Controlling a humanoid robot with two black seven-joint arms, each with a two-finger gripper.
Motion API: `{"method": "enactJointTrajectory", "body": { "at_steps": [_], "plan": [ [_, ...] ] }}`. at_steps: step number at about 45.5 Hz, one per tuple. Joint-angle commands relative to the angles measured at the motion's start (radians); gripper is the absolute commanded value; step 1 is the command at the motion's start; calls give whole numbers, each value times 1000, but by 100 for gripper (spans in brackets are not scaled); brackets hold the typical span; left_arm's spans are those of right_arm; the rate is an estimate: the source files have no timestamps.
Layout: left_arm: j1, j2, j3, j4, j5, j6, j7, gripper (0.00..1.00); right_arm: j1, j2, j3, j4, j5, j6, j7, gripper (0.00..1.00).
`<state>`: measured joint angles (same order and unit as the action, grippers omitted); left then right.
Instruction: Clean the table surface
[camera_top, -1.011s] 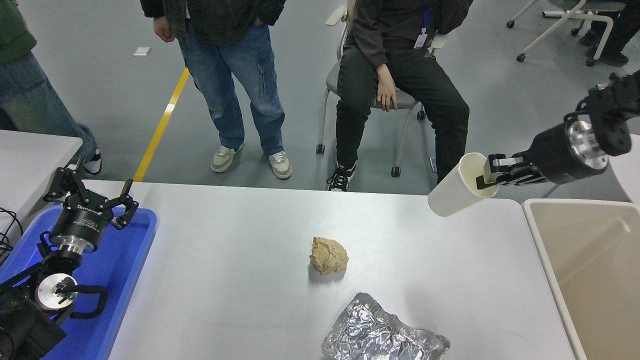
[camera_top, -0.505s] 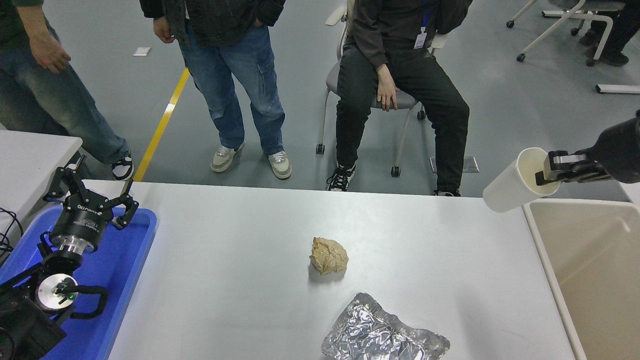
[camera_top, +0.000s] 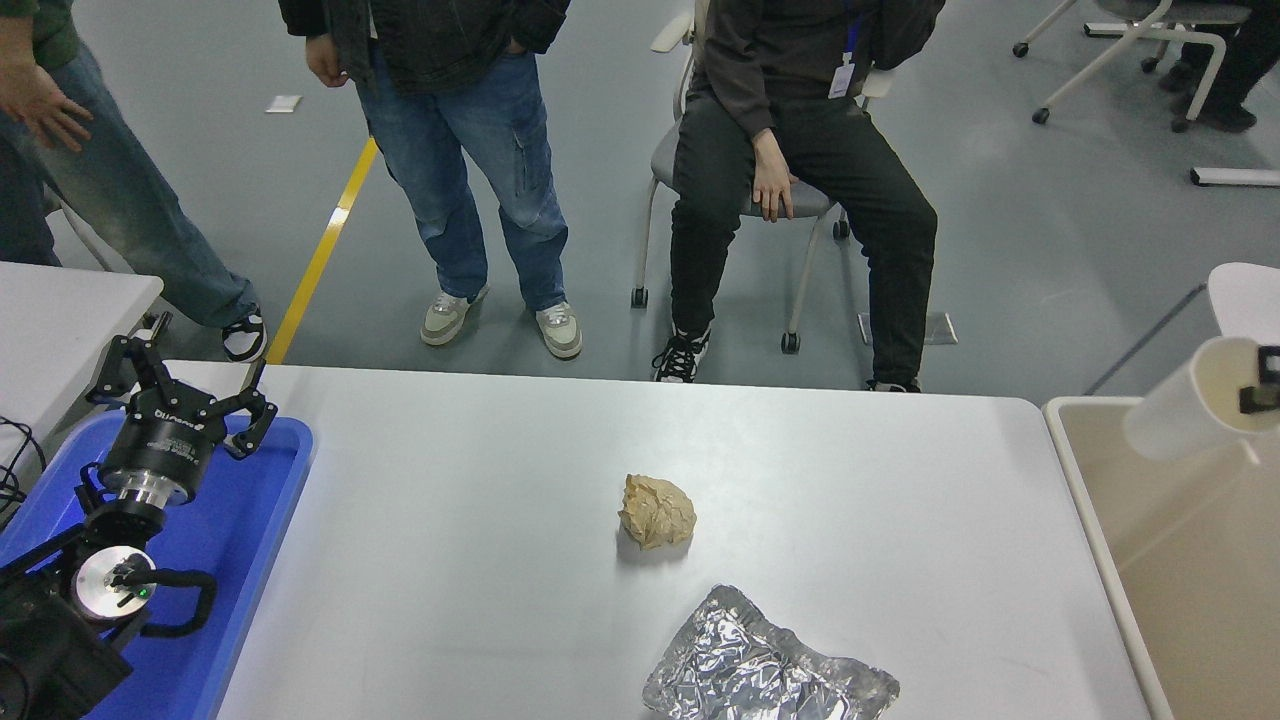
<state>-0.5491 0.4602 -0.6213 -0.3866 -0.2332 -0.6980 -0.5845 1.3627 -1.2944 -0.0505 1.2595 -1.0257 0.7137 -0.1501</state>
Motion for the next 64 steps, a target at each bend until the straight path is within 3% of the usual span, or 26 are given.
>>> {"method": "enactJointTrajectory", "body": {
  "at_steps": [1,38,48,64],
  "plan": [
    [0,0,0,0,0,0,0,100,-100,3,-2,-95,-5,-89,61,0],
    [0,0,0,0,0,0,0,100,-527,313,17,-666,22,-364,244,0],
    [0,0,0,0,0,0,0,100,-617,441,3,-860,116,-413,259,0],
    [0,0,0,0,0,0,0,100,-700,698,0,-1216,128,-453,320,0]
  ]
}}
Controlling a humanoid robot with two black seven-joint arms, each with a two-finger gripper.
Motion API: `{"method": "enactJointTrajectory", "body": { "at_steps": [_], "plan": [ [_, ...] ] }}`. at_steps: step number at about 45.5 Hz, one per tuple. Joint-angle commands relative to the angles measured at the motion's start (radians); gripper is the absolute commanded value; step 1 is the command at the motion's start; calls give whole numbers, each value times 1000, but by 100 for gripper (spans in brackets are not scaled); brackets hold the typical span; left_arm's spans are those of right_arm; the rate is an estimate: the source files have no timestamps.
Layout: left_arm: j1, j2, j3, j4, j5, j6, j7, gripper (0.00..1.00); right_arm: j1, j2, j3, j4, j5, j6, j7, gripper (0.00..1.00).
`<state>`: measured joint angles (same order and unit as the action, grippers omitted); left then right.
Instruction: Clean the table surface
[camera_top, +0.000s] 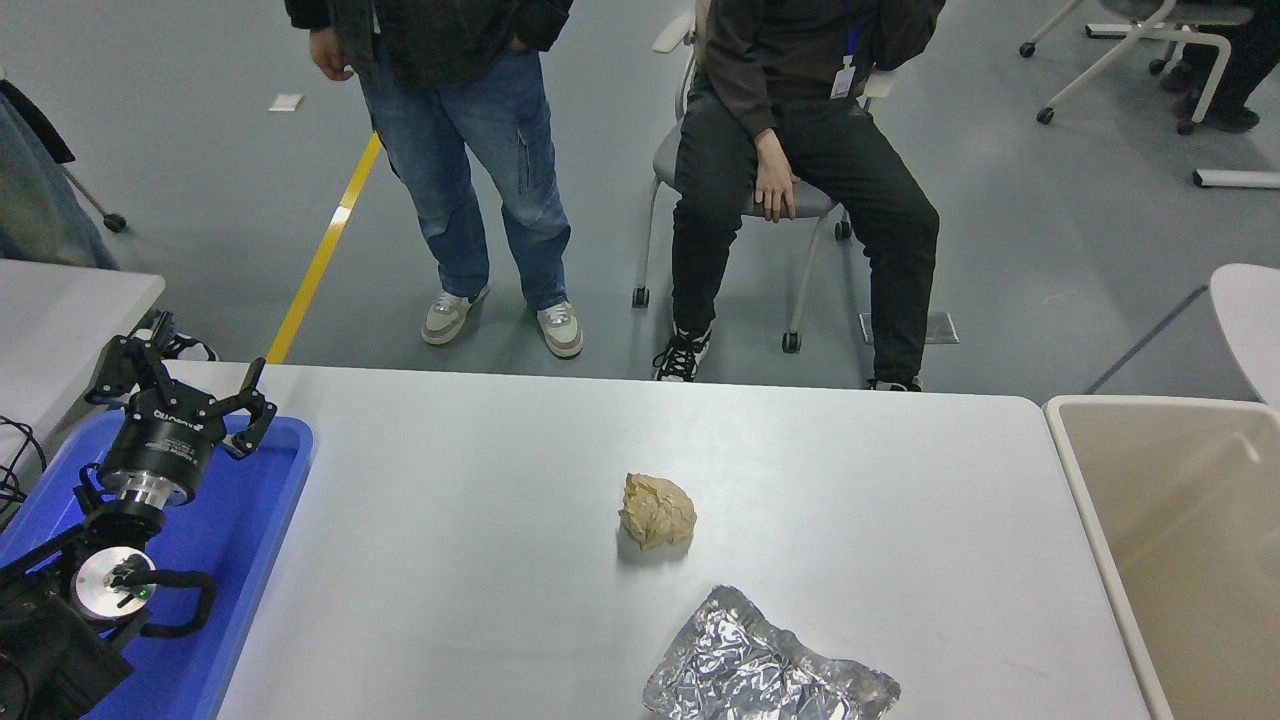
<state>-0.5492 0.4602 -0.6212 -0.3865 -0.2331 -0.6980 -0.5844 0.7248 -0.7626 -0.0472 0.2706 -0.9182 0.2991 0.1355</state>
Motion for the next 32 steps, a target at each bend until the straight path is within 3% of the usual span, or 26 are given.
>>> {"method": "enactJointTrajectory", "body": {
  "at_steps": [1,18,32],
  "plan": [
    [0,0,0,0,0,0,0,100,-65,173,-3,-232,25,-47,35,0],
    [0,0,0,0,0,0,0,100,-99,244,-8,-238,61,-207,22,0],
    [0,0,0,0,0,0,0,100,-105,250,-6,-238,62,-218,24,0]
  ]
}}
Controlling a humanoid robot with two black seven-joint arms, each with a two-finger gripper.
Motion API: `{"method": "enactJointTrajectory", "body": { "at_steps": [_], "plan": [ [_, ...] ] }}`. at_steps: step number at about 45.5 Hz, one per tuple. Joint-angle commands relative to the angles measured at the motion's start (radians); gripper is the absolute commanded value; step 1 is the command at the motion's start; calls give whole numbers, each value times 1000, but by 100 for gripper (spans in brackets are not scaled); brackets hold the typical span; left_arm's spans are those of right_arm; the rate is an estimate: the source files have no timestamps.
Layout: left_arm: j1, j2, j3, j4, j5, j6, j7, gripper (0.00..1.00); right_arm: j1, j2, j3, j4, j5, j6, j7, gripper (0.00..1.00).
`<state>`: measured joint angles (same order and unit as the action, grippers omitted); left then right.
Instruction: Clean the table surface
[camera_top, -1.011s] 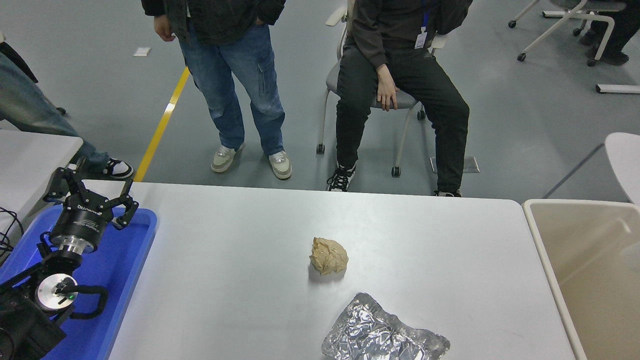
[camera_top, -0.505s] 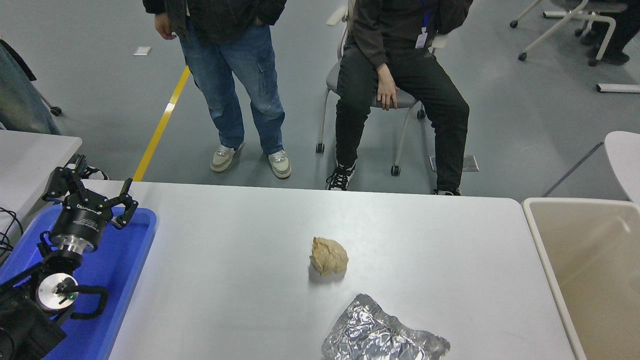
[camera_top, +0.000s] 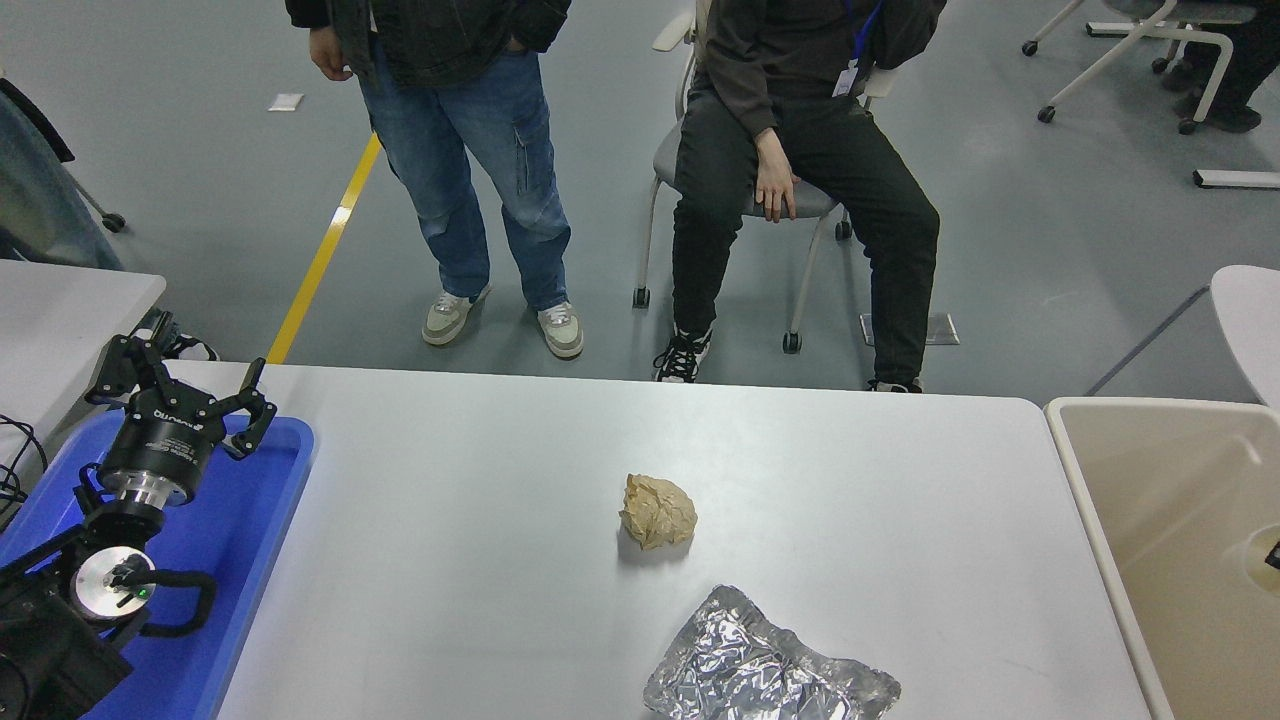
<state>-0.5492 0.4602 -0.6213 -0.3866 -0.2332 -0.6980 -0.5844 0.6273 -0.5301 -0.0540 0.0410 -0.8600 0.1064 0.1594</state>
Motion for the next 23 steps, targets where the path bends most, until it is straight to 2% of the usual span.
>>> {"method": "enactJointTrajectory", "body": {
  "at_steps": [1,3,6,10,15,17,20,23],
  "plan": [
    [2,0,0,0,0,0,0,100,-8,18,0,-9,4,-25,0,0],
    [0,0,0,0,0,0,0,100,-8,19,0,-9,4,-25,0,0],
    [0,0,0,0,0,0,0,100,-8,19,-3,-9,4,-24,-1,15],
    [0,0,0,0,0,0,0,100,-8,19,-3,-9,4,-24,0,27],
    [0,0,0,0,0,0,0,100,-6,19,0,-9,4,-25,0,66],
    [0,0,0,0,0,0,0,100,-6,19,2,-9,4,-27,0,76],
    [0,0,0,0,0,0,0,100,-6,25,2,-9,6,-33,0,87],
    [0,0,0,0,0,0,0,100,-6,30,2,-9,10,-46,0,90]
  ]
}}
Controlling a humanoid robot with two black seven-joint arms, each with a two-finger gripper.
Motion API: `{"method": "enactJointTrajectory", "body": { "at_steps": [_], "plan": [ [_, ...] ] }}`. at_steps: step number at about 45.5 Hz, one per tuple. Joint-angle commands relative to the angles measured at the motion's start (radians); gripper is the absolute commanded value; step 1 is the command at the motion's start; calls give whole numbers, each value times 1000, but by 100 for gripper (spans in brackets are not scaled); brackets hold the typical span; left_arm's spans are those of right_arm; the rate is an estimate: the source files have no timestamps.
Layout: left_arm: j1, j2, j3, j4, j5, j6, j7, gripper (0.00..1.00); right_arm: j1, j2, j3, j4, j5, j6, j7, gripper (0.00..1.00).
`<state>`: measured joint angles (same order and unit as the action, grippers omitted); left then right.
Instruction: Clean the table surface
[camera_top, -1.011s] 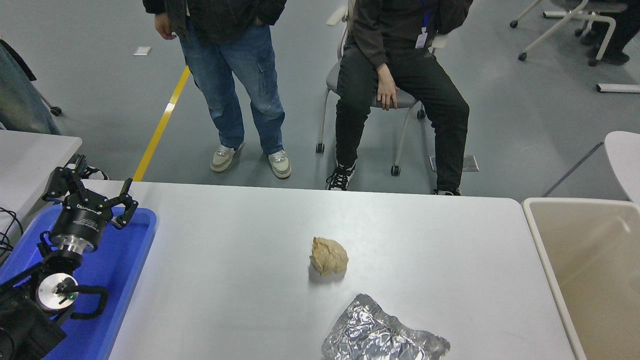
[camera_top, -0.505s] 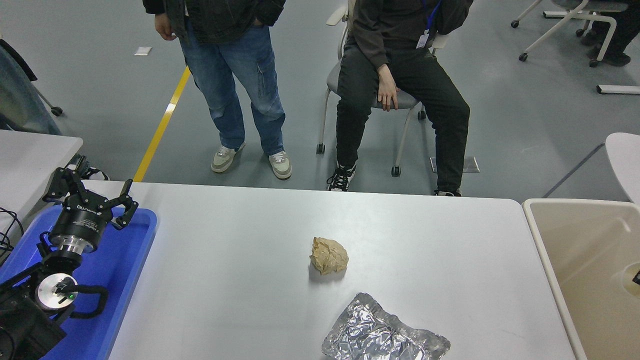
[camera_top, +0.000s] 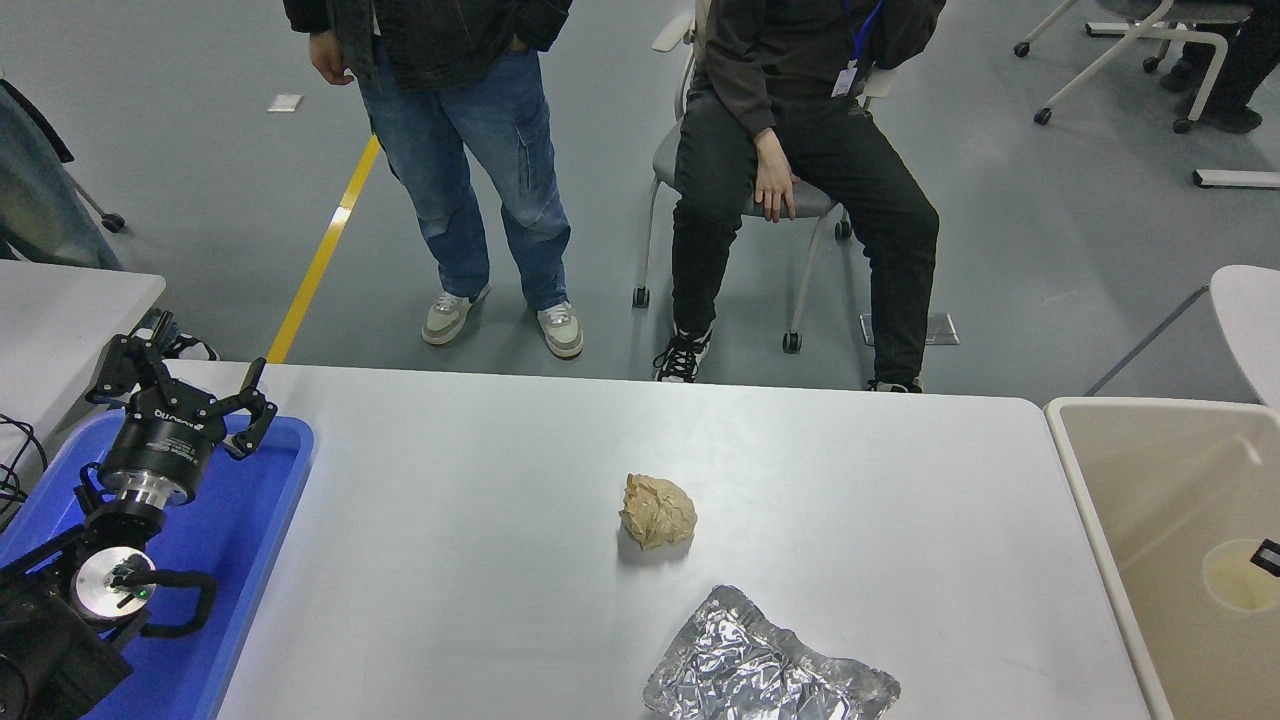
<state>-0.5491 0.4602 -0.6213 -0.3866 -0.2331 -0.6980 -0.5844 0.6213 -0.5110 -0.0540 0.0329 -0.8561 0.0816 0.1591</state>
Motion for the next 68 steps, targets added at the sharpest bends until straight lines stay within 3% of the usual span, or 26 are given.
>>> {"method": "enactJointTrajectory", "body": {
  "at_steps": [1,31,68],
  "plan": [
    [0,0,0,0,0,0,0,100,0,12,2,-1,11,-28,0,90],
    [0,0,0,0,0,0,0,100,26,8,5,-1,86,-33,0,94],
    [0,0,0,0,0,0,0,100,80,-18,23,-1,457,-34,0,96]
  ]
}}
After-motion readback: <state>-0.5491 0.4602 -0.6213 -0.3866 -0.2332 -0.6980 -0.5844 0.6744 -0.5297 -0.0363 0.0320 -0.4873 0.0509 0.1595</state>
